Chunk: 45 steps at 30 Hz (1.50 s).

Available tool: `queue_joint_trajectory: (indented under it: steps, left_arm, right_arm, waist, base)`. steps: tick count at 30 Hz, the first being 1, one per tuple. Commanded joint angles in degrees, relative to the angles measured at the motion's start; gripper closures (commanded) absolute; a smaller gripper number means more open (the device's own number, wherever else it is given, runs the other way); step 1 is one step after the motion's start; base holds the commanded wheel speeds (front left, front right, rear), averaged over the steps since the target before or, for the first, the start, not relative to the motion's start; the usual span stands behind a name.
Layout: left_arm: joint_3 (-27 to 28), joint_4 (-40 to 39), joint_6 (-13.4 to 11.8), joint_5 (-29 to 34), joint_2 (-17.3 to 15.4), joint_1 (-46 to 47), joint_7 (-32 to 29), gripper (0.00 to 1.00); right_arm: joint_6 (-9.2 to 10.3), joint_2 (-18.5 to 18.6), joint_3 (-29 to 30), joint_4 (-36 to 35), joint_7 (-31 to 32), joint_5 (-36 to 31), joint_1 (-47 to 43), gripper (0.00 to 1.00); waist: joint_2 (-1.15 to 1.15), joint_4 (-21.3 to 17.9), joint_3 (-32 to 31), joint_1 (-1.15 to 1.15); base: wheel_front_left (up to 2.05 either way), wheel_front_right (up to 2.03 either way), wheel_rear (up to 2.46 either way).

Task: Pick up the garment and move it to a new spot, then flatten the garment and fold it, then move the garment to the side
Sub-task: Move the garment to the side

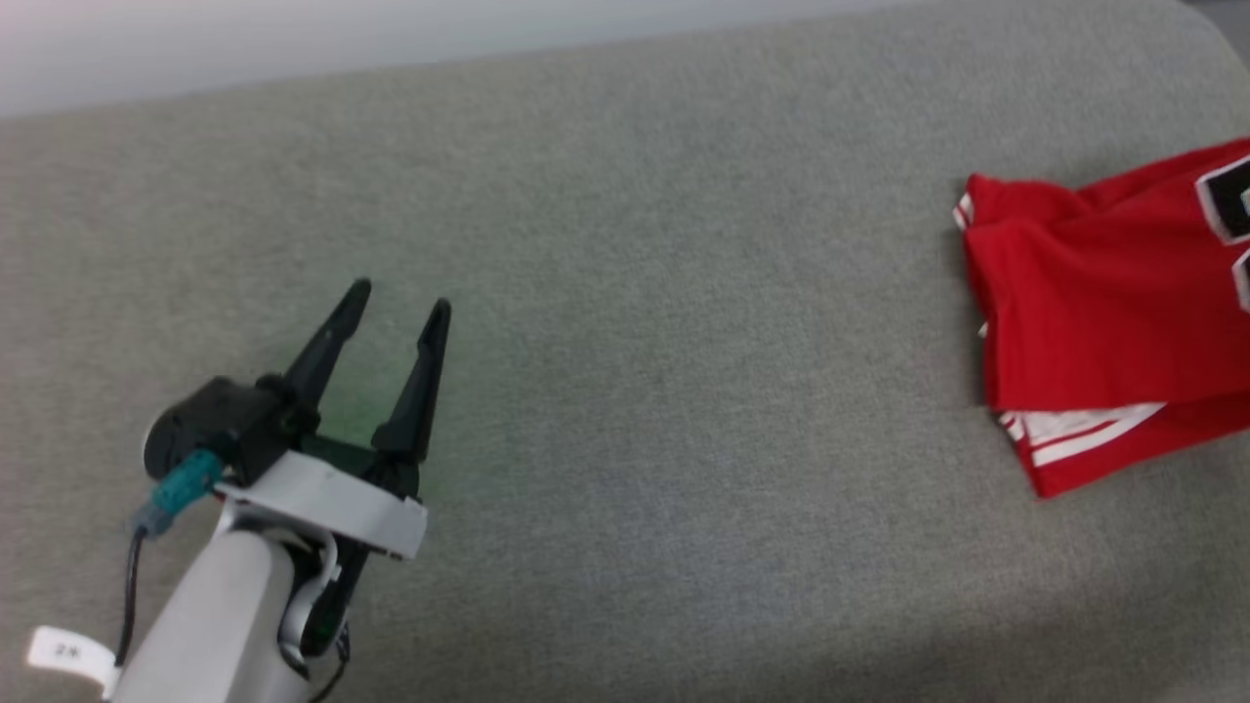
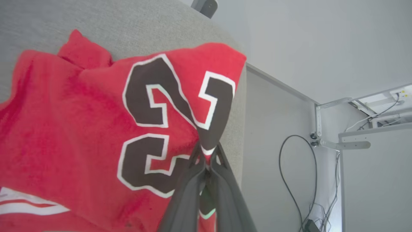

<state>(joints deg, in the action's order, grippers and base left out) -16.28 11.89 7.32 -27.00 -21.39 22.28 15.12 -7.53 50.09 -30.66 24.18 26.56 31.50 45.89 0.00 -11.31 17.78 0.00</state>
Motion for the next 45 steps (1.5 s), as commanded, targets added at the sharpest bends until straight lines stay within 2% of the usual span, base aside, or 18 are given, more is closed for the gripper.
queue_joint_trajectory:
  steps: [1, 8, 14, 28, 32, 33, 34, 45]
  left_arm:
    - [-0.25, 0.03, 0.18, -0.07, -0.1, 0.63, -0.03, 0.0]
    - [-2.61, 0.24, 0.18, -0.43, -0.94, 4.08, -0.03, 0.0]
    - [-4.08, 0.26, 0.18, -0.77, -2.04, 6.17, -0.03, 0.0]
    - [-6.9, 1.08, 0.19, -1.85, -3.41, 9.51, -0.03, 0.0]
    - [-7.26, 1.28, 0.19, -2.22, -3.36, 9.68, -0.03, 0.0]
    - [-7.27, 1.33, 0.19, -2.28, -3.37, 9.63, -0.03, 0.0]
    - [-7.25, 1.36, 0.19, -2.37, -3.4, 9.54, -0.03, 0.0]
    - [-6.29, 1.92, 0.19, -2.45, -2.94, 7.61, -0.03, 0.0]
  right_arm:
    - [0.08, 0.69, -0.23, 0.44, -0.6, -0.42, 1.05, 1.0]
    - [0.08, 1.91, -3.64, 5.8, -5.39, -3.66, 5.98, 1.0]
    - [0.08, 1.76, -4.18, 11.15, -8.32, -7.09, 9.02, 1.0]
    - [0.08, -4.14, -0.03, 22.3, -13.8, -11.78, 10.78, 1.0]
    - [0.08, -5.32, 1.23, 24.35, -15.8, -13.96, 11.22, 0.52]
    - [0.08, -5.53, 1.54, 24.92, -16.24, -14.47, 11.3, 0.11]
    - [0.08, -5.77, 1.96, 25.39, -16.76, -15.09, 11.35, 0.0]
    - [0.09, -9.47, 7.16, 30.33, -21.6, -20.79, 12.38, 0.0]
  waist:
    - [0.0, -1.7, 2.26, 0.0]
    - [0.0, -2.95, 5.32, 0.0]
    - [0.0, -4.03, 7.45, 0.0]
    - [0.0, -4.13, 9.74, 0.0]
    - [0.0, -3.67, 9.59, 0.0]
    - [0.0, -3.59, 9.48, 0.0]
    - [0.0, -3.5, 9.35, 0.0]
    - [0.0, -2.77, 5.67, 0.0]
  base:
    - [0.0, 0.0, 0.0]
    - [0.0, 0.0, 0.0]
    - [0.0, 0.0, 0.0]
    - [0.0, 0.0, 0.0]
    - [0.0, 0.0, 0.0]
    - [0.0, 0.0, 0.0]
    - [0.0, 0.0, 0.0]
    - [0.0, 0.0, 0.0]
